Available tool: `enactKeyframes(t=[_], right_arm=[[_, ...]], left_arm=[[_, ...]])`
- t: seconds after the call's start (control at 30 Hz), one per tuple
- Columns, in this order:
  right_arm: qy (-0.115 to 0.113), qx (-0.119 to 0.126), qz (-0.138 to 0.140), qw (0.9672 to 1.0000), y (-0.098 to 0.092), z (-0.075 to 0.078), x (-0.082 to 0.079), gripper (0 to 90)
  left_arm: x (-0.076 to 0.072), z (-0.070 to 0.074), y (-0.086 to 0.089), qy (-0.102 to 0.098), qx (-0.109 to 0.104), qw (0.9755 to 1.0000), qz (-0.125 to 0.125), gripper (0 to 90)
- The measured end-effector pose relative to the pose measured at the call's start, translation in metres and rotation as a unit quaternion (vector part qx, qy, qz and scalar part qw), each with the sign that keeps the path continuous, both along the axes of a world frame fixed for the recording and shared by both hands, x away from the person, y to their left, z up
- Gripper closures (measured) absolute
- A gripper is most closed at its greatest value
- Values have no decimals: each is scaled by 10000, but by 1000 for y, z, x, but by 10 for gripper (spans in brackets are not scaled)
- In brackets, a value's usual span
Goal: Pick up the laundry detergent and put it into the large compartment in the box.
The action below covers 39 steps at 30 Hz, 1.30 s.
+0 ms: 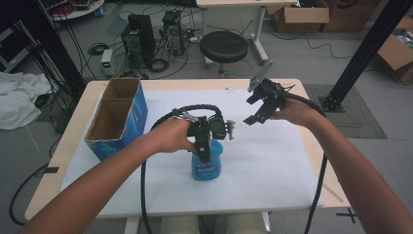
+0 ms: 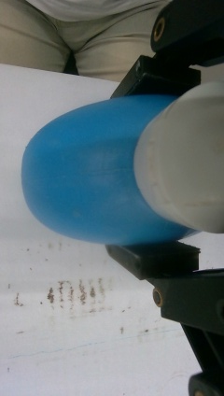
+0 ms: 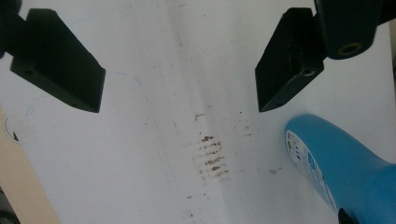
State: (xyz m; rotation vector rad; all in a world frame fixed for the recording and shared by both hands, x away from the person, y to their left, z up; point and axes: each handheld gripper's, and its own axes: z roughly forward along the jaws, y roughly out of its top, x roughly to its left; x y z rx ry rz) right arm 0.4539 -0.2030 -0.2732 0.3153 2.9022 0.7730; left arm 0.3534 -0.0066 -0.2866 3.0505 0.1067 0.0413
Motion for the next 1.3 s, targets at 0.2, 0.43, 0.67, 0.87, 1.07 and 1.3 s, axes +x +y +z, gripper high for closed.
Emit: enactKeyframes(t=[0.2,0.43,0.67,0.87,1.07,1.3], right_arm=[[4,-11,9,10000,1,0,0,158],[34,-16,20,10000,2,-2,0,159],[39,-33,44,10000,3,-3,0,159],[72,-52,40,10000,4,-5,1,159],[89,-71,64,9999,6,-5,0,159],[94,-73,93,9999,7,-4,-1,159]], left_arm=[[0,0,0,-2,2,10000,23,370],[-1,1,0,-1,-11,10000,16,373],[-1,9,4,-15,-105,9998,197,375],[0,35,14,-151,-289,9975,622,376],[6,68,29,-94,-489,9895,1355,377],[15,94,43,-17,-344,9764,2130,377]])
